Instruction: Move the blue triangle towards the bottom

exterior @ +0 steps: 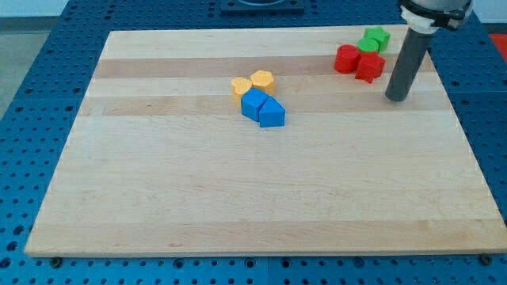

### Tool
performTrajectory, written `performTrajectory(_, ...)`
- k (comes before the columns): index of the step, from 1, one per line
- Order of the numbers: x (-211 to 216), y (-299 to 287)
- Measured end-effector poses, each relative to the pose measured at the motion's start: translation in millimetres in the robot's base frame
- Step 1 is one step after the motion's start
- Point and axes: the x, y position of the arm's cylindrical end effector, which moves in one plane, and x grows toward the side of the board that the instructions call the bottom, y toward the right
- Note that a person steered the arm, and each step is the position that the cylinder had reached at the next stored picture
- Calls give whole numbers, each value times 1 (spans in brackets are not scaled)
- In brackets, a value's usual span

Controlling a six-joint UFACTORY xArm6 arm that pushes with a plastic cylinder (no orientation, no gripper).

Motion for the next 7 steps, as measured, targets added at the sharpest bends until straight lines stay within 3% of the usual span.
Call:
performTrajectory(1, 1, -8)
performTrajectory(3, 16, -120)
performTrajectory(7, 21, -160)
